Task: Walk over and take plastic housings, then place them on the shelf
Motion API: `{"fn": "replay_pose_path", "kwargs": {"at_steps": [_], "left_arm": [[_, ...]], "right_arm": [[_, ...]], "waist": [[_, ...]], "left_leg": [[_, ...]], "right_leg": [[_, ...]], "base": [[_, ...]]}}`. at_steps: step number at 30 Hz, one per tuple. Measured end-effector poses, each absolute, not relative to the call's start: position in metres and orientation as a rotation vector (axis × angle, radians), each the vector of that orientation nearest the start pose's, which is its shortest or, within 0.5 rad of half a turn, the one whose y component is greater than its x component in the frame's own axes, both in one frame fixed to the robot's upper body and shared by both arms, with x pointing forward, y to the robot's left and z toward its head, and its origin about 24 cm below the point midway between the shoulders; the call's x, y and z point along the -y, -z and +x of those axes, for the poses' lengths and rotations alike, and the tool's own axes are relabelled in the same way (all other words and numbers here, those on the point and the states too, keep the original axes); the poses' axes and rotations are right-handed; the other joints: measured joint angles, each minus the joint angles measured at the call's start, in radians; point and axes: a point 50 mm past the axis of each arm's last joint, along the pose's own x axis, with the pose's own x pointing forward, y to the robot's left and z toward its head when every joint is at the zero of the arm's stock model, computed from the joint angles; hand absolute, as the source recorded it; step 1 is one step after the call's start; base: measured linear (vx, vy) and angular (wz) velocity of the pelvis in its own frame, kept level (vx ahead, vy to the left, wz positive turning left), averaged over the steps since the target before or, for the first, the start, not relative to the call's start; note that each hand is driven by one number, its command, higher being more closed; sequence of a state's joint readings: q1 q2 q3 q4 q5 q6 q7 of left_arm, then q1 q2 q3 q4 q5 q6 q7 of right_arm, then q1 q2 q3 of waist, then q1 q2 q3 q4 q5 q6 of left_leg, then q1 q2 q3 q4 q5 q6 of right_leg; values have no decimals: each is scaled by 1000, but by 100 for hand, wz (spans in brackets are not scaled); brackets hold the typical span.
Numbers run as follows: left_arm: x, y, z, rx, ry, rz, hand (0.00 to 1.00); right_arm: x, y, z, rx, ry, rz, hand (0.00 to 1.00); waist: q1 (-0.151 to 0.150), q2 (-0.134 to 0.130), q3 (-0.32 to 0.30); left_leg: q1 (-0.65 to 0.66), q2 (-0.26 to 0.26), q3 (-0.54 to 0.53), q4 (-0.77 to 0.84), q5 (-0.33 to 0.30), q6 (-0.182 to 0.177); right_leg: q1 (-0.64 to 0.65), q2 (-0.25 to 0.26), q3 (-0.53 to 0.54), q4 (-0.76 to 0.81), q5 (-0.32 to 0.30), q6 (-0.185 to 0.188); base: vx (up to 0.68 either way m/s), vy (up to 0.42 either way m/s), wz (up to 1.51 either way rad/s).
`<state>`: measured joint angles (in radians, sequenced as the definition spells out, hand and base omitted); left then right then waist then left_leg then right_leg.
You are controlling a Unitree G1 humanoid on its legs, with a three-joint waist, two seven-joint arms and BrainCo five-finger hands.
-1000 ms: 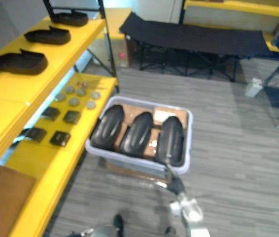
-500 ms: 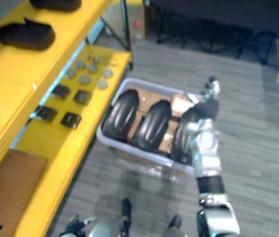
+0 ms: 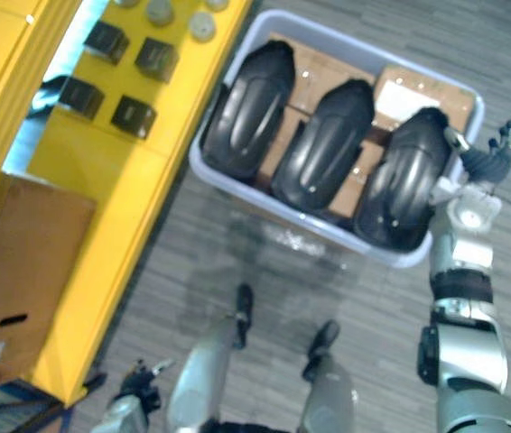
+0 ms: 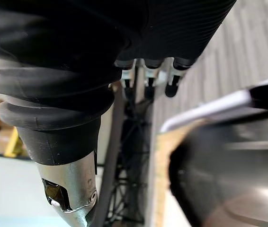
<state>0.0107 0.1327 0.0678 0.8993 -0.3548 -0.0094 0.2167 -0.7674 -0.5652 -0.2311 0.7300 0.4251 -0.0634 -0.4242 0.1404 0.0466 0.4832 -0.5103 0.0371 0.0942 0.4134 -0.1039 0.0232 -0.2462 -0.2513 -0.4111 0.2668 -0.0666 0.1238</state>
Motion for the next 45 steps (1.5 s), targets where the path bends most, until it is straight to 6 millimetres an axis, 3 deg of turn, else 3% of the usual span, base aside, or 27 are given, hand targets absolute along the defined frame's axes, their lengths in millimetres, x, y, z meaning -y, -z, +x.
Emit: {"fn": "replay_pose_path", "kwargs": {"at_steps": [4,13,20,26,29,36,38,41,45], "left_arm": [[-206,136,149,-894,-468,-175,0],[-205,134,155,-874,-471,-203,0],[-206,134,155,-876,-447,-178,0],[-205,133,156,-858,-425,-182,0],[-202,133,157,-853,-422,-214,0],[-195,134,157,-853,-384,-215,0],[-193,134,159,-847,-363,-219,0],[-190,134,158,-854,-344,-213,0],[-190,134,159,-848,-339,-214,0]], "right_arm": [[336,-177,346,230,813,182,0],[351,-165,333,204,943,221,0],[352,-160,333,168,943,218,0],[353,-134,336,1,874,237,0],[356,-125,335,-65,833,200,0],[365,-148,340,-21,777,109,0],[367,-165,344,8,770,44,0],[370,-173,345,13,803,9,0],[371,-181,345,32,816,-1,0]], "waist": [[-2,1,0],[-10,1,0],[-17,4,-1],[-18,10,-1],[-18,28,-1],[-14,67,-3],[-13,77,1],[11,82,1],[11,82,1]], "left_leg": [[-7,-2,0,-2,3,0],[-14,0,0,-2,13,0],[-8,1,12,-18,21,-3],[-5,-4,10,-56,49,-7],[-10,-7,1,-58,53,-6],[-33,-30,-16,-56,61,0],[-56,-36,-30,-53,69,4],[-61,-39,-32,-53,72,5],[-61,-43,-34,-53,73,4]], "right_leg": [[-19,-9,4,31,-13,-1],[-39,-10,10,55,-20,-10],[-56,-13,30,62,-21,-10],[-70,-14,31,65,-21,-11],[-71,-15,26,67,-23,-12],[-92,-40,12,98,-36,-2],[-110,-46,-1,110,-37,-3],[-120,-51,-1,125,-42,-3],[-127,-59,-1,147,-54,-8]], "base": [[-33,-6,0],[4,-1,0],[-7,2,-5],[-2,-1,1],[-11,0,9],[4,21,10],[15,21,19],[18,10,8],[6,2,3]]}}
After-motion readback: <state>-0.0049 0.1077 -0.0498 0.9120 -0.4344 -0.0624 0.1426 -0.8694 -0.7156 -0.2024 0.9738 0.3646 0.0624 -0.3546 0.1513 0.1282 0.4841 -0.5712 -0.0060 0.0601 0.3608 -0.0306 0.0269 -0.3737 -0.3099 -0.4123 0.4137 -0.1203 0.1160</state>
